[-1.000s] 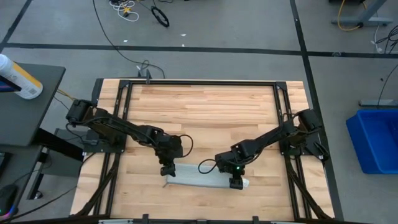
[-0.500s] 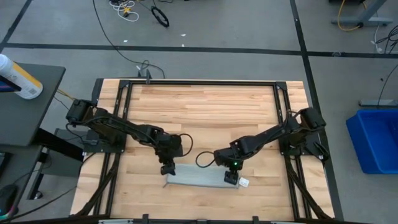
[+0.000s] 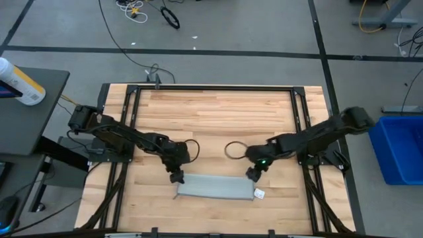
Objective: Fold microfiber towels
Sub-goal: Fold the gray microfiber towel
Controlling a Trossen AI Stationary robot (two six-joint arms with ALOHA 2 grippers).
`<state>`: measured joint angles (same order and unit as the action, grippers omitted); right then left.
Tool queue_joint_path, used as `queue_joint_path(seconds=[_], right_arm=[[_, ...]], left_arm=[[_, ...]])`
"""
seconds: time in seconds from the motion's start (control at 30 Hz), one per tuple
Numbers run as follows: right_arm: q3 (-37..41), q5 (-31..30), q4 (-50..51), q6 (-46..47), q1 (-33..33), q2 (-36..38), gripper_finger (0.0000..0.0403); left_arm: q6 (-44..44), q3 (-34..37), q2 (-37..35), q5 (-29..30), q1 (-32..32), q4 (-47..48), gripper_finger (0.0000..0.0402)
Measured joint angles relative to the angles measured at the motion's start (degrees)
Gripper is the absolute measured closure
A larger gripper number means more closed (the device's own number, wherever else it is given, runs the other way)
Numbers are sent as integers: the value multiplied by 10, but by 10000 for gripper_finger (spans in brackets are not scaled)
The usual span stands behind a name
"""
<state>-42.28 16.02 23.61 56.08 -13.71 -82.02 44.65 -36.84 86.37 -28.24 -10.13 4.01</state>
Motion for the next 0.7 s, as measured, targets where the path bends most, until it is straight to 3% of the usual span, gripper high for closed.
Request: queue_joint_path(seconds=[0.27,0.4,0.57,0.7], right_arm=[[158,-66,-88,193,-60,195,154],[186,-103,-105,257,-109,214,145],[210,-131,-184,319,-165,184,145],[214,-159,-219,345,-196,156,149]], left_arm=[[128,97,-63,28,1,-131,200],[165,126,-94,47,1,-143,200],[227,158,-105,56,-3,-226,200],[253,171,-107,54,-11,-237,200]])
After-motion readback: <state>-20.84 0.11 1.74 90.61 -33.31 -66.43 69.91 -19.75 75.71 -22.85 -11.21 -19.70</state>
